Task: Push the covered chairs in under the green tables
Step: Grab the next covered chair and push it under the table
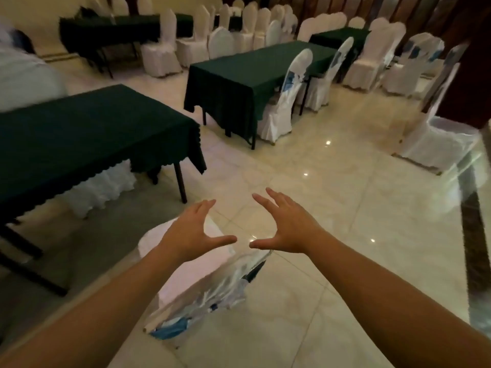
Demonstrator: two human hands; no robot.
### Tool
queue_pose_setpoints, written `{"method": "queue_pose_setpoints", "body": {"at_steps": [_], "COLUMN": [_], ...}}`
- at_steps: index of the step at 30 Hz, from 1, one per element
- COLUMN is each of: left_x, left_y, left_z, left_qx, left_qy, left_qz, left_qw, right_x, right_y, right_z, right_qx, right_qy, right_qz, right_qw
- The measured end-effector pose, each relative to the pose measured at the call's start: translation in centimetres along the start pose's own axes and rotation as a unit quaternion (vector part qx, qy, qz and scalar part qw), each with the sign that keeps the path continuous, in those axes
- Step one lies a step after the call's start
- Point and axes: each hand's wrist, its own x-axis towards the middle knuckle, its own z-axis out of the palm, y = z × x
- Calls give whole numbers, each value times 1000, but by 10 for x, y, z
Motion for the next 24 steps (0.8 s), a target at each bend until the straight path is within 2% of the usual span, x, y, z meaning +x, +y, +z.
{"method": "queue_pose_setpoints", "body": {"at_steps": [4, 9, 14, 16, 20, 24], "left_x": [-18, -75, -125, -137, -137, -131], "left_y": [7, 33, 54, 53, 32, 8], "left_z": [18, 44, 62, 71, 84, 93], "left_qx": [-4, -1, -31, -16, 83, 112], "left_qy": [28, 81, 116, 101, 77, 63], "left_qz": [-109, -240, -322, -355, -356, -369], "left_qw": [994, 967, 939, 929, 928, 920], "right_x": [41, 59, 57, 53, 44, 40], "right_y": [23, 36, 36, 32, 26, 23], "right_z": [16, 40, 62, 76, 106, 123], "right_qx": [32, 35, 26, 17, -13, -24], "right_qy": [-57, -120, -173, -186, -144, -77], "right_qz": [-102, -212, -267, -262, -251, -219], "right_qw": [993, 969, 948, 947, 957, 972]}}
